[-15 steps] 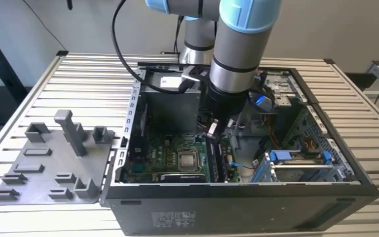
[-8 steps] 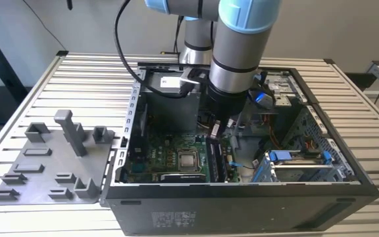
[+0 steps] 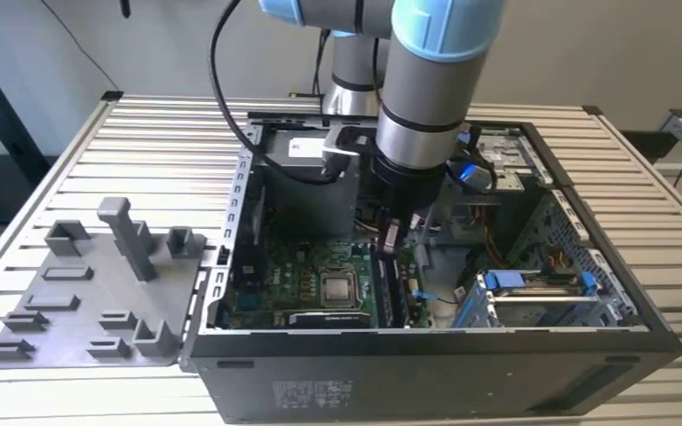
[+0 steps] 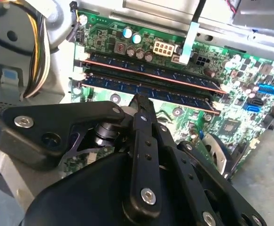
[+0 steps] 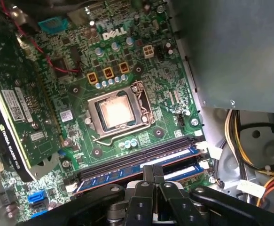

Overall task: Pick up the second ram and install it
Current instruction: 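Press down the second ram until it locks into place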

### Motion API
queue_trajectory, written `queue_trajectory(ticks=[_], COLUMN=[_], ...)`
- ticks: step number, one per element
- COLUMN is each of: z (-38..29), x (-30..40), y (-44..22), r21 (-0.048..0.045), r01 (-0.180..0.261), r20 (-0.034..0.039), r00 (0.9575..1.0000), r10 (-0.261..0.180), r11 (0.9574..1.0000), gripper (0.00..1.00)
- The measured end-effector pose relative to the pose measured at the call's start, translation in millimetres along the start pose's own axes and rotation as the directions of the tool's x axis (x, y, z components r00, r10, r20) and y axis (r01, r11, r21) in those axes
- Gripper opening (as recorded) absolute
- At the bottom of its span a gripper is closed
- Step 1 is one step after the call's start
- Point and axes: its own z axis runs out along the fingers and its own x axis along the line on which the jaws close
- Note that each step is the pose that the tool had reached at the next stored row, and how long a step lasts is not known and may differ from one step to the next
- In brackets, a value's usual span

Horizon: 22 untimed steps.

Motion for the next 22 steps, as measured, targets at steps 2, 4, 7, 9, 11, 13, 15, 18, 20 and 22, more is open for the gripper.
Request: queue_trajectory(ticks=[2,4,7,9,11,13,15,18,20,22], z=[0.1,0.5,1.0,1.4,1.5,1.8,2.1,2.6,2.9,3.2], x=[0.5,0.8,1.2,1.8,2.8,4.4,5.7,7.2,7.5,7.7], y=[-0.2,-0.4,-0.1,0.6,1.2,2.1,2.9,3.4,3.4,3.3], r21=[0.0018,0.0056,0.0093,0.0095,0.0091,0.0088,0.0086,0.0083,0.0085,0.0135], r01=[0.021,0.049,0.088,0.109,0.127,0.141,0.154,0.166,0.182,0.211], r20=[0.0007,0.0022,0.0034,0.0037,0.0035,0.0037,0.0038,0.0039,0.0042,0.0048], r00=[0.9998,0.9988,0.9962,0.994,0.9918,0.99,0.9881,0.986,0.9833,0.9774], r10=[-0.021,-0.049,-0.088,-0.109,-0.127,-0.141,-0.154,-0.166,-0.182,-0.211], r11=[0.9998,0.9988,0.9961,0.994,0.9918,0.99,0.9881,0.986,0.9832,0.9773], gripper=[0.11,0.11,0.11,0.11,0.11,0.11,0.11,0.11,0.11,0.11])
